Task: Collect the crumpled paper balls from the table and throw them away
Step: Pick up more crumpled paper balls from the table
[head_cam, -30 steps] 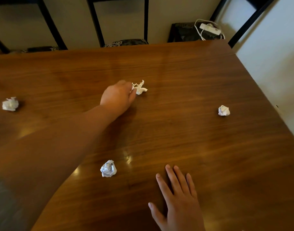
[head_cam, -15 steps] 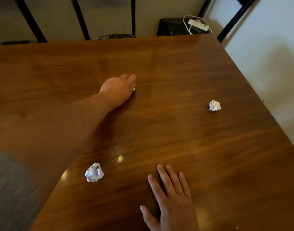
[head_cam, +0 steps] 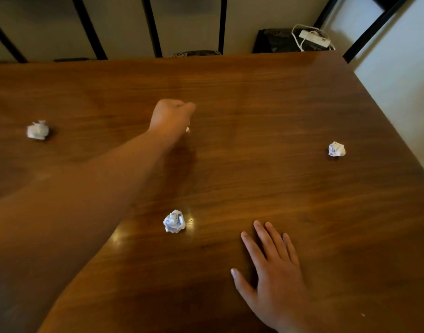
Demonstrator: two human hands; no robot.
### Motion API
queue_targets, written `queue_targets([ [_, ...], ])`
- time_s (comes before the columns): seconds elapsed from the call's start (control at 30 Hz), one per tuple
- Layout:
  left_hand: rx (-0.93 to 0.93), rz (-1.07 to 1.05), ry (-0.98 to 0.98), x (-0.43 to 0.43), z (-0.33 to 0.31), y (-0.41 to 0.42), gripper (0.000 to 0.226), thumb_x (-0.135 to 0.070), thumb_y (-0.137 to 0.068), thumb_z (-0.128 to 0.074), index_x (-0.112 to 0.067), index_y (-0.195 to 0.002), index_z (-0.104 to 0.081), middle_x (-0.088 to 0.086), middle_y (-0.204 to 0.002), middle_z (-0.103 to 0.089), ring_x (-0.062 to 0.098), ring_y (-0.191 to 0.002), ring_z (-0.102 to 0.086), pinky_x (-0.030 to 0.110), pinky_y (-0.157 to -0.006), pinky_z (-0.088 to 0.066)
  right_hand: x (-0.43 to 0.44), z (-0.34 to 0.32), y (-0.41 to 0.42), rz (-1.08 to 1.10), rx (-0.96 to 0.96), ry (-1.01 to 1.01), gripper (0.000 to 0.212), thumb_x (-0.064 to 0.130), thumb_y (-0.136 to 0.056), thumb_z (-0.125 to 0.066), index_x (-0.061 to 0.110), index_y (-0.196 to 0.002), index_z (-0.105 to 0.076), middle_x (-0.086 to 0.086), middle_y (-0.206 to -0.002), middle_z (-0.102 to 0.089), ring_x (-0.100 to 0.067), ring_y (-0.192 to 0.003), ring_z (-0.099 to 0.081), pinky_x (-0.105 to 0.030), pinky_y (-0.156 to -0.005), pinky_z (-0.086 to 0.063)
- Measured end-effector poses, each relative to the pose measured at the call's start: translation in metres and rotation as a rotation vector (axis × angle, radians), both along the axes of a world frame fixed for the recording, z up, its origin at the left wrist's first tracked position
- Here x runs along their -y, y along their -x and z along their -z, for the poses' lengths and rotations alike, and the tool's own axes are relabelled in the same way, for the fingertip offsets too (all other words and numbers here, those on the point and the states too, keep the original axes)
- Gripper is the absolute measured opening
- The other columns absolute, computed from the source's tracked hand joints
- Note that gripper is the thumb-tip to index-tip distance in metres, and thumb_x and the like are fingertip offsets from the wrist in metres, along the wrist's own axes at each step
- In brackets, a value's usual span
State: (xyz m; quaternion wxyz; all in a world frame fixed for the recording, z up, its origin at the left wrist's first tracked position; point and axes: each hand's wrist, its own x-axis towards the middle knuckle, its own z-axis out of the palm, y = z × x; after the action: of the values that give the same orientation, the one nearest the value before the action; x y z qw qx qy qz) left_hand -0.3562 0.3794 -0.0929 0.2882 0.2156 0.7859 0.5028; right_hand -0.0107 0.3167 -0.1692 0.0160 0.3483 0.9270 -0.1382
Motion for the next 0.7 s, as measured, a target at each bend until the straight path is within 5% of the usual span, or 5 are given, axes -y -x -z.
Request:
queue_targets([
  [0.1,0.539,-0.198,-0.217,0.043,-0.019,-0.013,0.010,-0.026,-0.086,-0.064,-0.022,-0.093,-0.058,-0.001,-0.084,-0.057,0.008,-0.061,-0.054,0.021,-0.043,-0.046,0.001,0.000,0.000,0.006,0.026,-0.039,0.067,0.073,-0.086,-0.032,0.038,-0.142,-0.040,0.004,-0.157,-0.033,-0.017,-0.147,-0.022,-0.048,-0.117,-0.021],
  [0.27,1.008,-0.119,-0.480,0.126,-0.024,-0.052,0.013,-0.025,-0.090,-0.060,-0.013,-0.085,-0.061,-0.003,-0.070,-0.060,0.002,-0.040,-0.047,0.011,-0.030,-0.032,0.003,0.002,-0.001,0.010,0.049,-0.103,0.068,0.073,-0.087,-0.030,0.036,-0.143,-0.040,0.003,-0.158,-0.031,-0.017,-0.148,-0.019,-0.045,-0.118,-0.016],
  [0.37,1.143,-0.108,-0.561,0.168,-0.021,-0.086,0.014,-0.025,-0.079,-0.065,-0.013,-0.086,-0.065,-0.003,-0.069,-0.067,0.001,-0.042,-0.055,0.010,-0.031,-0.037,0.003,0.003,-0.002,-0.004,0.063,-0.135,0.068,0.073,-0.087,-0.027,0.035,-0.143,-0.038,0.002,-0.158,-0.031,-0.019,-0.148,-0.019,-0.044,-0.118,-0.015],
  [0.5,1.275,-0.079,-0.651,0.201,-0.017,-0.128,0.031,-0.039,-0.089,-0.055,-0.014,-0.077,-0.067,-0.004,-0.060,-0.058,0.002,-0.036,-0.041,0.015,-0.030,-0.031,0.001,0.001,-0.001,0.005,0.068,-0.155,0.070,0.074,-0.087,-0.025,0.034,-0.143,-0.038,0.001,-0.158,-0.031,-0.021,-0.147,-0.021,-0.045,-0.117,-0.016],
  [0.7,1.359,-0.195,-0.646,0.213,-0.008,-0.186,0.049,-0.051,-0.094,-0.043,-0.014,-0.075,-0.069,-0.002,-0.068,-0.061,0.008,-0.048,-0.050,0.019,-0.037,-0.037,-0.005,-0.003,-0.006,-0.025,-0.004,-0.040,0.068,0.070,-0.088,-0.035,0.031,-0.143,-0.039,0.001,-0.159,-0.028,-0.018,-0.148,-0.016,-0.044,-0.119,-0.012],
])
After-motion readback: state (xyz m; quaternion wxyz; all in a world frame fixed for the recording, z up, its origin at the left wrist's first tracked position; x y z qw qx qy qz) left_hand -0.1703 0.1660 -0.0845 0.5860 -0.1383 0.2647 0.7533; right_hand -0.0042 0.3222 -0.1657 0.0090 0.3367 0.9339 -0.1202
